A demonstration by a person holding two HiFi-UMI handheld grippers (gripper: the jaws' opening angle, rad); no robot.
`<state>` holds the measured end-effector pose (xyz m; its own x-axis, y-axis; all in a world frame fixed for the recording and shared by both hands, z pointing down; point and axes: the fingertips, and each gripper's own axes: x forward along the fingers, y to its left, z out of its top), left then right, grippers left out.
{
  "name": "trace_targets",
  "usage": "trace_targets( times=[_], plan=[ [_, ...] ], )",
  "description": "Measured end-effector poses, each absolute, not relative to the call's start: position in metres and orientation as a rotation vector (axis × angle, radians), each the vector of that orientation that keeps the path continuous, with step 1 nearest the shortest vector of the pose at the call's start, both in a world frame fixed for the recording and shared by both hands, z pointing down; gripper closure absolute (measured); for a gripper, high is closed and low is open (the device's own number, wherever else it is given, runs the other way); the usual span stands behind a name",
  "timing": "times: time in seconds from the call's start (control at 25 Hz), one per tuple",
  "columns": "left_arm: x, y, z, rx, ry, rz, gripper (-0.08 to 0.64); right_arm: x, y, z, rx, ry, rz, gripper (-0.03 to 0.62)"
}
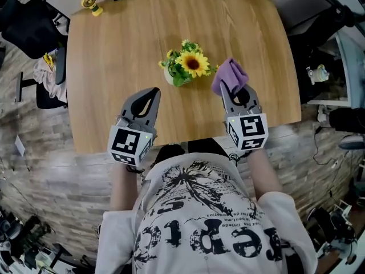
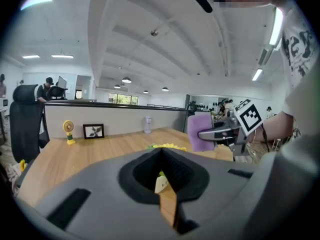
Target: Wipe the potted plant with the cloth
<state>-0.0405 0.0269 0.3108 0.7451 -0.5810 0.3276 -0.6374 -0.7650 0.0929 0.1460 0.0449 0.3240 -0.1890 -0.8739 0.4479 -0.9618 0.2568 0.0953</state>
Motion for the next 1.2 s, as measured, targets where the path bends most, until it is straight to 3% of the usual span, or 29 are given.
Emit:
trace_targets(
  times=[0.68, 1.2],
  plan=[
    [0.024, -0.039, 0.429, 2.514, -0.964, 0.53, 0.557, 0.195, -0.051, 0.461, 1.27, -2.063, 0.465, 0.52],
    [0.016, -0.033, 0.452, 2.53, -0.914, 0.593, 0.557, 0.143, -0.044, 0.506, 1.062, -2.08, 0.607, 0.52]
  ],
)
